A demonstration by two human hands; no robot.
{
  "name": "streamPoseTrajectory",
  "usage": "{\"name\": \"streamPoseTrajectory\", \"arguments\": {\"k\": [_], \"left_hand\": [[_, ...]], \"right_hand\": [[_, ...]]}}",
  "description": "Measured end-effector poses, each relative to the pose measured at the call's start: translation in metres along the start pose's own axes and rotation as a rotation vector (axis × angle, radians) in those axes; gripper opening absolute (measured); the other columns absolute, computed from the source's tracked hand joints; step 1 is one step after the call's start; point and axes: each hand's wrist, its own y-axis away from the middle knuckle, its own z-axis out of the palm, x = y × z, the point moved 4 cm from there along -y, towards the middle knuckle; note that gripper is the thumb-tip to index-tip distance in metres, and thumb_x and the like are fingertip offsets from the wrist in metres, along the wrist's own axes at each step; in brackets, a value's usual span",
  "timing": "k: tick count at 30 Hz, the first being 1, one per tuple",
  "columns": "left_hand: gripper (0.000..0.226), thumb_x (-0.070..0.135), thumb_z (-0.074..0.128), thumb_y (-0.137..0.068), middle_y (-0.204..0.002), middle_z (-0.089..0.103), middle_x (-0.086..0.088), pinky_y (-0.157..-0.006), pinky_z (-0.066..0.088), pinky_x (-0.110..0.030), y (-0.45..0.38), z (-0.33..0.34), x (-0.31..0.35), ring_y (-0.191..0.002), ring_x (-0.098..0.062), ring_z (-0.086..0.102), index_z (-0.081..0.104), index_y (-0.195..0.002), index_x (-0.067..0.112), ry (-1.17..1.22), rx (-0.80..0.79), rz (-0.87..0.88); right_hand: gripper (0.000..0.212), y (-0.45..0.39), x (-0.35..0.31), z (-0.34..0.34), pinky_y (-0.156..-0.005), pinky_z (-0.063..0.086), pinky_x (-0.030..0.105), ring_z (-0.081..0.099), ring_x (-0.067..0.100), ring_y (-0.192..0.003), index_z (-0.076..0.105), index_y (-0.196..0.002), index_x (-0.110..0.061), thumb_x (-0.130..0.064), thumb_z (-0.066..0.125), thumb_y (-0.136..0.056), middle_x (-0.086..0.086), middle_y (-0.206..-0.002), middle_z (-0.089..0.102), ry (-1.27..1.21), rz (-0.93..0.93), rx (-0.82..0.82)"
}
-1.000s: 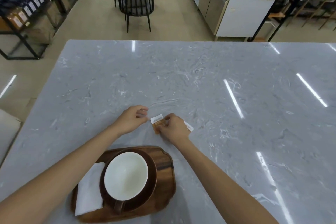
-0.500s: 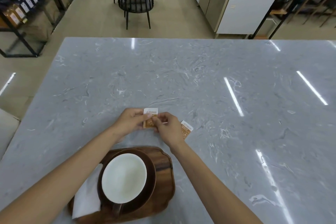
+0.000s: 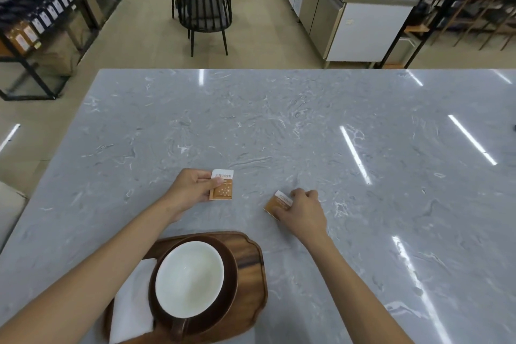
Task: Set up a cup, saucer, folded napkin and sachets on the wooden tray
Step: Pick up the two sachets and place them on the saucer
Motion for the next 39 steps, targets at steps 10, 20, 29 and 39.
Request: {"name": "streamPoseTrajectory", "arguments": {"k": [10,20,29,39], "left_hand": [[0.022,0.013,0.068,-0.095,-0.095,0.081,-0.002,-0.068,0.059,-0.02,0.003,0.007,0.002,-0.086,-0.013,0.077,0.073,-0.116,0.013,0.0,-0.04,-0.005],[0.02,0.012,0.067,-0.095,-0.095,0.08,-0.007,-0.067,0.06,-0.022,0.022,0.005,0.011,-0.085,-0.017,0.076,0.073,-0.114,0.01,0.032,0.003,0.029],[0.022,0.015,0.063,-0.099,-0.106,0.079,-0.01,-0.093,0.058,-0.038,0.096,0.026,0.044,-0.103,-0.027,0.075,0.074,-0.116,0.009,0.06,-0.149,0.174],[0.027,0.001,0.072,-0.089,-0.109,0.078,-0.012,-0.088,0.059,-0.031,0.171,0.031,0.032,-0.103,-0.03,0.074,0.074,-0.116,0.007,0.108,-0.263,0.266]], "right_hand": [[0.038,-0.01,0.0,0.005,-0.075,0.042,0.03,0.056,0.021,-0.092,0.056,-0.114,-0.019,-0.021,0.076,-0.082,0.005,-0.117,0.056,-0.146,-0.026,0.013],[0.037,0.027,-0.028,-0.021,-0.067,0.054,0.011,0.068,-0.001,-0.083,0.068,-0.104,-0.041,-0.008,0.072,-0.087,-0.017,-0.106,0.067,-0.693,-0.284,0.092],[0.034,0.083,-0.061,-0.04,-0.086,0.061,0.038,0.074,0.016,-0.092,0.076,-0.108,-0.036,-0.01,0.076,-0.086,0.0,-0.098,0.079,-0.842,-0.386,-0.16],[0.034,0.149,-0.064,-0.047,-0.076,0.061,0.026,0.075,0.015,-0.097,0.073,-0.111,-0.027,-0.003,0.076,-0.087,-0.004,-0.108,0.078,-0.87,-0.473,-0.157]]}}
